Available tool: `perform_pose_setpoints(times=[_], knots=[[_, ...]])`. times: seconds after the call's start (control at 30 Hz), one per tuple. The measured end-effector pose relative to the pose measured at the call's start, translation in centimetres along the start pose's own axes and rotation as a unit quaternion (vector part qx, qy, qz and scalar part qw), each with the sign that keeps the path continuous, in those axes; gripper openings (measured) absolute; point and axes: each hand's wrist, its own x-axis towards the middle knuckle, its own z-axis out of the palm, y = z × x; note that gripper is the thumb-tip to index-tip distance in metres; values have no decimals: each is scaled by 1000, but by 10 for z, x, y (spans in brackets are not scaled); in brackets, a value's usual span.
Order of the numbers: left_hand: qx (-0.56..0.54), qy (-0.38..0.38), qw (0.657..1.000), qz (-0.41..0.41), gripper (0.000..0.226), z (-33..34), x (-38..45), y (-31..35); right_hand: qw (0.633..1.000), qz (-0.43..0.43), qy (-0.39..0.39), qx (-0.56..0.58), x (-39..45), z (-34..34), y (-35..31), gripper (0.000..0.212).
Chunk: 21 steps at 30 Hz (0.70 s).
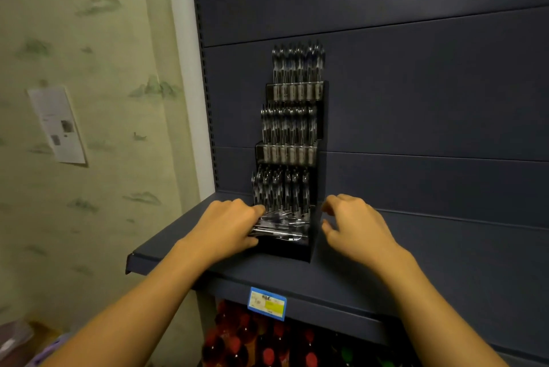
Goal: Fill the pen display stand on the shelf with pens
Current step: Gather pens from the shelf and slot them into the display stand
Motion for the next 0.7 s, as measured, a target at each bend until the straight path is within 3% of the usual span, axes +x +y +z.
perform_pose_setpoints(times=[0.27,0.53,0.7], knots=[[-21,14,1000,8,43,15,4,-16,974,32,-6,226,17,2,-5,8],[-58,54,996,37,32,13,0,-20,948,73,-70,301,17,1,-28,20],[-97,73,991,59,29,15,3,-27,939,107,-70,319,18,-1,-41,11]])
